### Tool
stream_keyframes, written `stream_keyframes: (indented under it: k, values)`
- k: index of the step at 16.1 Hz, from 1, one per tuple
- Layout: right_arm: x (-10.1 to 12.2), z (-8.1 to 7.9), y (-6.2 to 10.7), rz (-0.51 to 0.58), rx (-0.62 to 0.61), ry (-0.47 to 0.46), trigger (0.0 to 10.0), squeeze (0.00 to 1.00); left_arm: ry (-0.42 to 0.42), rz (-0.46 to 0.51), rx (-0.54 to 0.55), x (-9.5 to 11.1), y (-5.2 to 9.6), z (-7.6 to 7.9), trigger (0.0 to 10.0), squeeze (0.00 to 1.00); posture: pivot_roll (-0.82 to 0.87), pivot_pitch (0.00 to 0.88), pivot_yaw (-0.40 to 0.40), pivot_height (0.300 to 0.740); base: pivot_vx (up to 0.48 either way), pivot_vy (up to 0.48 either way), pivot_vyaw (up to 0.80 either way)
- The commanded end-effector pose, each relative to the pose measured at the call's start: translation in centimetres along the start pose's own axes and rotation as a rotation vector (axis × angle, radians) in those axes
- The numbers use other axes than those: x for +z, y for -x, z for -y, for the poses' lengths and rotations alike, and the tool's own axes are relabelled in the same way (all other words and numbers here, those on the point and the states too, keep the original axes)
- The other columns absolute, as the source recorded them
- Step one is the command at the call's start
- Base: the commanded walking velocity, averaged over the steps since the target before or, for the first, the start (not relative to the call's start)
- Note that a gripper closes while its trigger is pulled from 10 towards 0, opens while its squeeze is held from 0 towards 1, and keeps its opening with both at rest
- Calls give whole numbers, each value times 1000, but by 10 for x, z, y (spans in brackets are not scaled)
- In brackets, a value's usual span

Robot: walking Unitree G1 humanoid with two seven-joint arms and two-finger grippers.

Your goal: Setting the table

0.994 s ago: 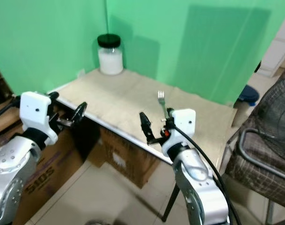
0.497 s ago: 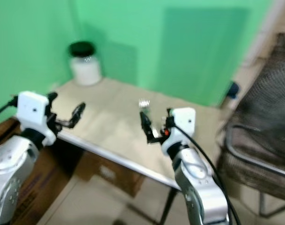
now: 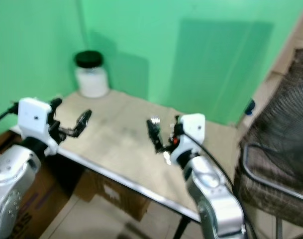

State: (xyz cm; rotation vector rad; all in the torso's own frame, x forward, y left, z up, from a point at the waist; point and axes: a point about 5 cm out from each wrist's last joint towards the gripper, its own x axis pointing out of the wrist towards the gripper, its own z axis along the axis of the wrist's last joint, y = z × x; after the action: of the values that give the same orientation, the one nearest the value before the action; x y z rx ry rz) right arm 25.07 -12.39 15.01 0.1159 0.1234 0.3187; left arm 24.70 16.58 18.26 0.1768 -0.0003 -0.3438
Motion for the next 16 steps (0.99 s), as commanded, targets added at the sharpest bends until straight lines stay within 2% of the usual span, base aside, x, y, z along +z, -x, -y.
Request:
stream_keyframes:
  k: [1, 2, 3, 6, 8, 9, 12, 13, 14, 15, 16]
  values:
    - [1, 4, -5, -66, -20, -1, 10000, 0, -26, -42, -68, -6, 2, 0, 10000, 0, 75, 0, 1, 740, 0, 0, 0]
    - [1, 4, -7, -82, -19, -2, 10000, 0, -32, -52, -83, -8, 3, 0, 10000, 0, 75, 0, 1, 740, 0, 0, 0]
    - [-2, 4, -16, -131, 7, -29, 10000, 1000, -51, -105, -133, -15, 5, -3, 10000, 0, 71, 0, 5, 740, 0, 0, 0]
    - [-8, 2, -41, -233, 43, 34, 10000, 1000, -69, -180, -238, -28, 9, -6, 10000, 0, 66, 0, 8, 740, 0, 0, 0]
    - [-7, 2, -70, -295, 41, 97, 10000, 1000, -46, -197, -335, -30, 9, -4, 10000, 0, 58, 0, 9, 740, 0, 0, 0]
    - [-4, -2, -89, -316, 63, 92, 10000, 1000, -47, -208, -412, -30, 10, -1, 10000, 0, 60, 0, 0, 740, 0, 0, 0]
    - [-8, -2, -110, -384, 39, 149, 10000, 1000, -65, -226, -486, -31, 14, 1, 10000, 0, 68, 0, -12, 740, 0, 0, 0]
    - [-14, 1, -117, -434, 9, 144, 10000, 353, -71, -228, -495, -31, 17, -1, 10000, 0, 72, 0, -17, 740, 0, 0, 0]
    - [-16, 2, -118, -449, 2, 146, 10000, 0, -70, -229, -498, -30, 18, -2, 10000, 0, 76, 0, -21, 740, 0, 0, 0]
    - [-18, 4, -119, -464, -7, 144, 9882, 0, -70, -230, -504, -30, 20, -2, 10000, 0, 76, 0, -21, 740, 0, 0, 0]
    - [-21, 5, -122, -484, -21, 137, 4902, 0, -68, -231, -513, -30, 22, -3, 10000, 0, 80, 0, -22, 740, 0, 0, 0]
